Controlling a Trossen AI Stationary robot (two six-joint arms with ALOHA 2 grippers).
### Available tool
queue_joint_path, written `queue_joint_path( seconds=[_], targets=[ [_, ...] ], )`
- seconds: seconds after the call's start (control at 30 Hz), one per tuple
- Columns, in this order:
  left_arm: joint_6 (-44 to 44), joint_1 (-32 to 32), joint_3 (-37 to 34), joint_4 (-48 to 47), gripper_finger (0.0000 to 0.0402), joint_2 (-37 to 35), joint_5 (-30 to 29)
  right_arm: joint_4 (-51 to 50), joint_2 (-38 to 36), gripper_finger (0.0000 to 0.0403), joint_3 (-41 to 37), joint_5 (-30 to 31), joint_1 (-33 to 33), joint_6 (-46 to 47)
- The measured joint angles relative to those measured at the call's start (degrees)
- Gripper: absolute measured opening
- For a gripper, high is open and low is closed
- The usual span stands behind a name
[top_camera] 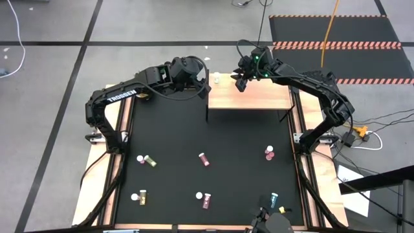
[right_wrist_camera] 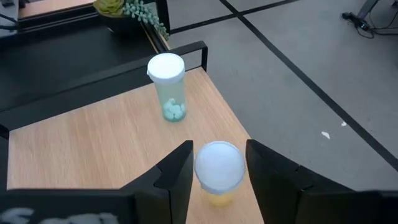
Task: Pick and place medicine bottles onto shelf by color
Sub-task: Put the top yellow pill bottle on the shelf, then put the left pink pill bottle on the shelf
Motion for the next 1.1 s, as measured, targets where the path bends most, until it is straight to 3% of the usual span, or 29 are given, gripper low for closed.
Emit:
queue_joint_path(
  seconds=[0.33, 0.67, 0.8, 0.97, 1.1],
  targets=[
    [0.04, -0.01, -0.02, -0.07, 0.0299, -0.03, 0.0, -0.64, -0.63, 0.0146, -0.09, 1.58, -0.07, 0.57],
    [-4.16, -0.67, -0.09, -8.24, 0.0299, -9.34, -1.54, -0.01, -12.76, 0.0146, -0.11, 1.51, -0.37, -0.07],
    [-9.46, -1.19, -0.02, -16.17, 0.0298, -12.83, -1.99, -2.21, -17.84, 0.0146, -0.09, 1.38, -0.31, -0.17],
    [-23.29, -4.58, -0.16, -33.04, 0.0298, -14.03, -2.3, -8.11, -24.52, 0.0146, -0.26, -2.02, -0.26, 2.24],
    [-33.94, -10.35, -5.88, -37.27, 0.0298, -14.09, -4.07, -5.37, -31.3, 0.0146, -5.49, -6.67, -0.24, 7.73]
  ],
)
